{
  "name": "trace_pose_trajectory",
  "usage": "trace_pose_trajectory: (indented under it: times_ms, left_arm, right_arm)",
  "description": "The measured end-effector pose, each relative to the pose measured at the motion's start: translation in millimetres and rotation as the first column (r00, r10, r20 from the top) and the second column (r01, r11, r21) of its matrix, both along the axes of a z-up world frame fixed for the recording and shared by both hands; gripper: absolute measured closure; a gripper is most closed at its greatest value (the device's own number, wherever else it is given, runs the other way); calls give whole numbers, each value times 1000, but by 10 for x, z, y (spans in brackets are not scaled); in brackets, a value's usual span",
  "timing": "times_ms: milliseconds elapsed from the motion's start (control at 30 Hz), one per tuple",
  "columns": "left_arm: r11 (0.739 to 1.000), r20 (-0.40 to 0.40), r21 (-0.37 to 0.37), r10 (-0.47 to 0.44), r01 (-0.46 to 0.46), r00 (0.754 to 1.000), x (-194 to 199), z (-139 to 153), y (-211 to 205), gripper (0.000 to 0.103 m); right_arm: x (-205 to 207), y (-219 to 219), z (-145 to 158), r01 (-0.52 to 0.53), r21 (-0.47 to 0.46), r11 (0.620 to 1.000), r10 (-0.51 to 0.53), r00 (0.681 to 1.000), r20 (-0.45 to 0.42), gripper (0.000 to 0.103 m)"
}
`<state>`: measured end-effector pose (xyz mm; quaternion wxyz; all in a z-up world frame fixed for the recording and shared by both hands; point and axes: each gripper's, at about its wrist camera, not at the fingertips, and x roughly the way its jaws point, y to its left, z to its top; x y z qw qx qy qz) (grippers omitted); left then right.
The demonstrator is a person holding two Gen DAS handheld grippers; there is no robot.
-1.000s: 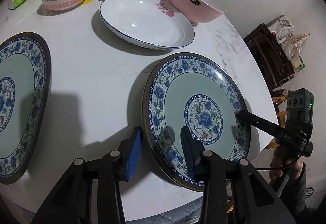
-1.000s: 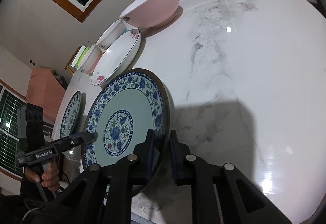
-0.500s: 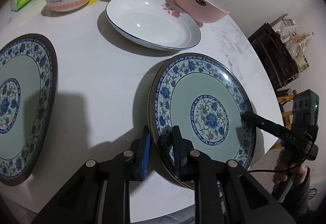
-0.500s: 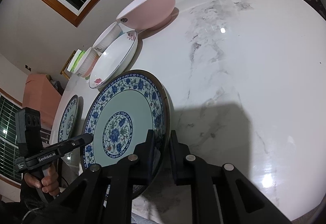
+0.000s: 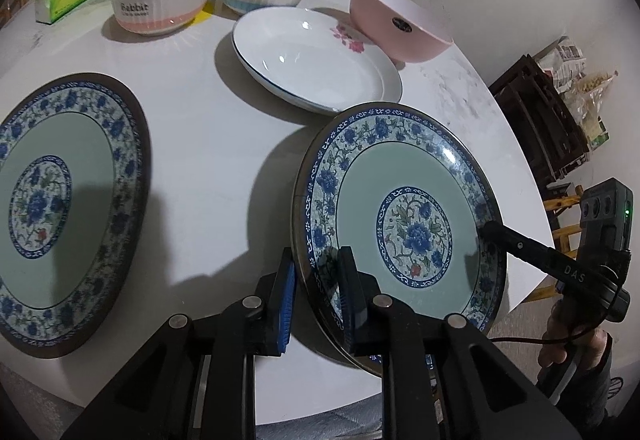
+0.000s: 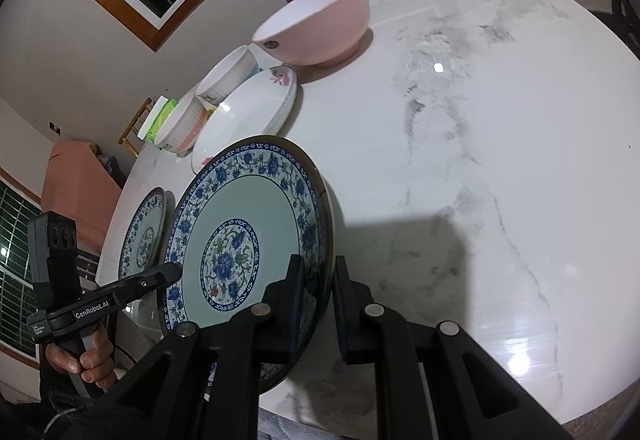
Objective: Organize plates and bowls
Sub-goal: 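Grasp the rim of the second blue-and-white plate with the left gripper and lift it, then lower the held plate onto the first blue-and-white plate with the left gripper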
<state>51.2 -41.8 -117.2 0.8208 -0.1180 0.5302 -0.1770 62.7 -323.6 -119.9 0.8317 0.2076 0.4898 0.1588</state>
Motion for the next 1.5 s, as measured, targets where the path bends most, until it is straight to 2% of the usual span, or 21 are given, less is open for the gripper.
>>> trace_pose_trajectory:
  times_ms: [433, 700, 867, 1133, 1500]
  left_arm:
    - [996, 53, -6, 87, -87, 995, -53, 258, 501, 86]
    - [987, 90, 1, 158, -158, 983, -68, 409, 1013, 86]
    - [973, 103, 9, 227, -229, 968, -87, 459, 1464, 86]
    - [938, 96, 29, 341, -345, 935, -195, 429, 2119, 86]
    - [919, 63, 38, 389, -392, 919, -145, 233, 2468, 85]
  right_arm:
    - [134, 532, 273, -79, -7, 997, 79, 996, 42, 89]
    - [319, 1121, 400, -161, -8, 987, 161, 985, 58, 89]
    - [446, 1588, 421, -218, 0, 976, 218, 975, 53, 89]
    - [567, 2251, 338, -304, 32, 952, 303, 953, 19, 89]
    - [670, 2664, 175, -322, 8, 947, 322, 946, -21, 89]
